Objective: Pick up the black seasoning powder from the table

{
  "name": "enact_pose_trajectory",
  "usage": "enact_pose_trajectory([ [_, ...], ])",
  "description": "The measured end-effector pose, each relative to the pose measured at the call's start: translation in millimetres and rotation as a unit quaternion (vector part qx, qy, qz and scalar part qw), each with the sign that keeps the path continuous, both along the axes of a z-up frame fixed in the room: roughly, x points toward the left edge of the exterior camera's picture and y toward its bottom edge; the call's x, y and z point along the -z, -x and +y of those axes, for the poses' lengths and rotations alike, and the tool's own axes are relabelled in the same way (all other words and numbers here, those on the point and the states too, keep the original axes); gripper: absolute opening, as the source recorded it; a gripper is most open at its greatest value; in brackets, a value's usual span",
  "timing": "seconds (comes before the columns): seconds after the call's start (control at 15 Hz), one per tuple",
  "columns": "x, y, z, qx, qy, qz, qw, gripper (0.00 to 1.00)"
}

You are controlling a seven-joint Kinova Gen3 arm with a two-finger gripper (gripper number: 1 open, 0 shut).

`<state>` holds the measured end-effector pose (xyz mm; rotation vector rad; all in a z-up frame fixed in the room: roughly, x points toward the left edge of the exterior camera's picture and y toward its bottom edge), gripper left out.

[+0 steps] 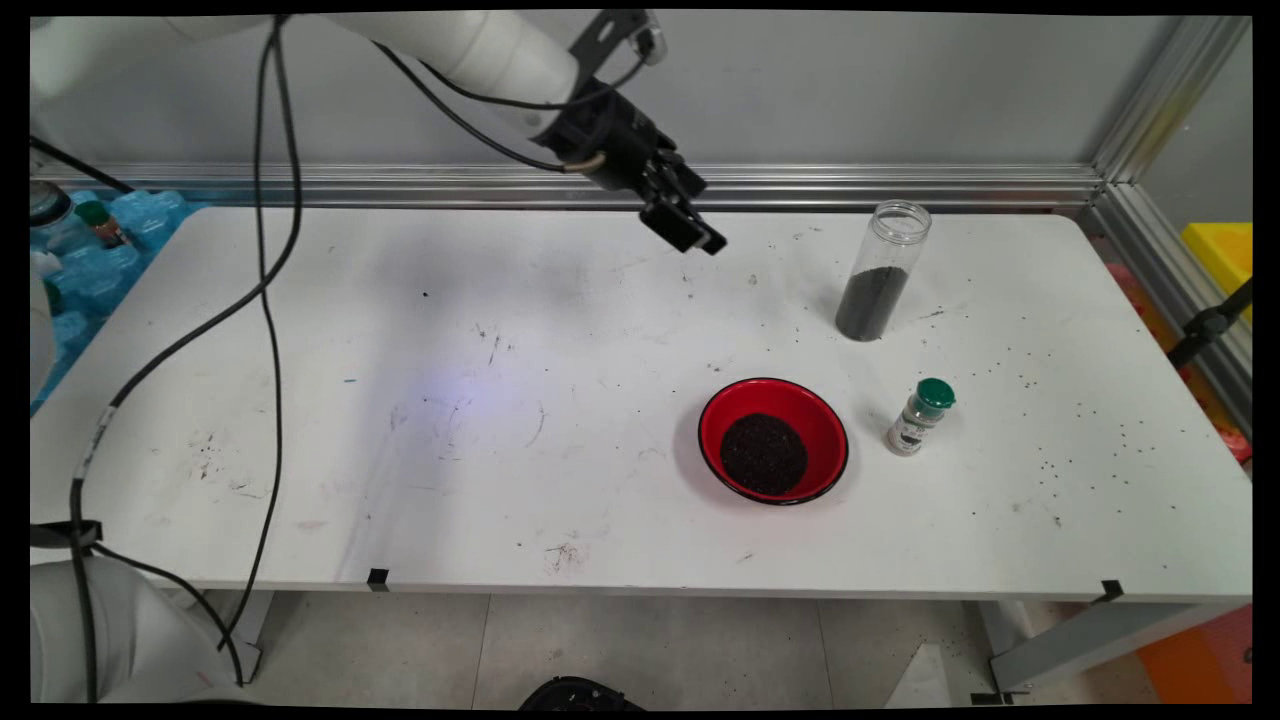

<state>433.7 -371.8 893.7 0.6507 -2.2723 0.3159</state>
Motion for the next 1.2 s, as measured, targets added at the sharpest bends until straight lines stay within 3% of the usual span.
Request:
enact_pose_trajectory([
  [1.2,73,62,-67,-0.004,0.007,0.034,0.9994,1.0],
])
